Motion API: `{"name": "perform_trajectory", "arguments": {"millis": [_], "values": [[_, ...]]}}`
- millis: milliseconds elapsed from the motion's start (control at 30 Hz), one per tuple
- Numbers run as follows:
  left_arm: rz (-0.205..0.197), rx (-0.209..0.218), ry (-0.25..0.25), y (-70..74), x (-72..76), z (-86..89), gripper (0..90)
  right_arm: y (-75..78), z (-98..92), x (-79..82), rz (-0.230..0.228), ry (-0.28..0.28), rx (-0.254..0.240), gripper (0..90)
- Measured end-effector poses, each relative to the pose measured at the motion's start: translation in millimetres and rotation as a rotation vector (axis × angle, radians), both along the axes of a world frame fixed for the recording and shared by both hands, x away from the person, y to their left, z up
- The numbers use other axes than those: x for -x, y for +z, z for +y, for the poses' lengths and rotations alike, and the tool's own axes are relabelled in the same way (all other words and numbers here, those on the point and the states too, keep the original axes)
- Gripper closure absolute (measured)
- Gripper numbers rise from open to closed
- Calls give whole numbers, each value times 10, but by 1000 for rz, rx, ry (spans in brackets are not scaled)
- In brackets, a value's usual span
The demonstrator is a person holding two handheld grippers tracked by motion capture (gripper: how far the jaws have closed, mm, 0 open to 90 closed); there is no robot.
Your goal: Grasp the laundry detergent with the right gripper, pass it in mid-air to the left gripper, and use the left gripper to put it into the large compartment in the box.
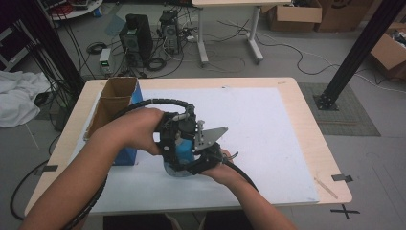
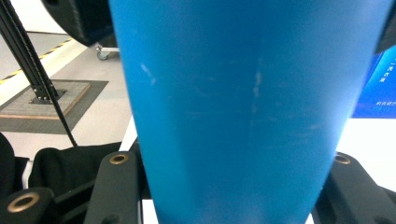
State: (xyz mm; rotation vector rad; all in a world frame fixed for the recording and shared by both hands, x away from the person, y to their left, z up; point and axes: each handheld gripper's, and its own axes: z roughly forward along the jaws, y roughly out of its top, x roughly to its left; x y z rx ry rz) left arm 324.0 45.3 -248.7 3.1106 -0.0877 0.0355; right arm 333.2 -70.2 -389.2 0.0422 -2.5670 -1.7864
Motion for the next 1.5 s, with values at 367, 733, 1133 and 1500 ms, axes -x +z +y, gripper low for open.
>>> {"name": "perform_trajectory", "arguments": {"millis": [367, 733, 1133, 1500], "values": [[-11, -5, 6, -2, -5, -8, 291, 0, -12, -2, 12, -4, -5, 468], [-16, -14, -1, -14, 8, -20, 346, -11, -11, 0, 26, -1, -7, 469], [-27, -17, -5, -21, 20, -14, 376, -18, -5, 4, 28, 1, -11, 469], [-40, -21, -13, 6, 29, -18, 385, 3, -11, 7, 23, -5, -18, 469]]}}
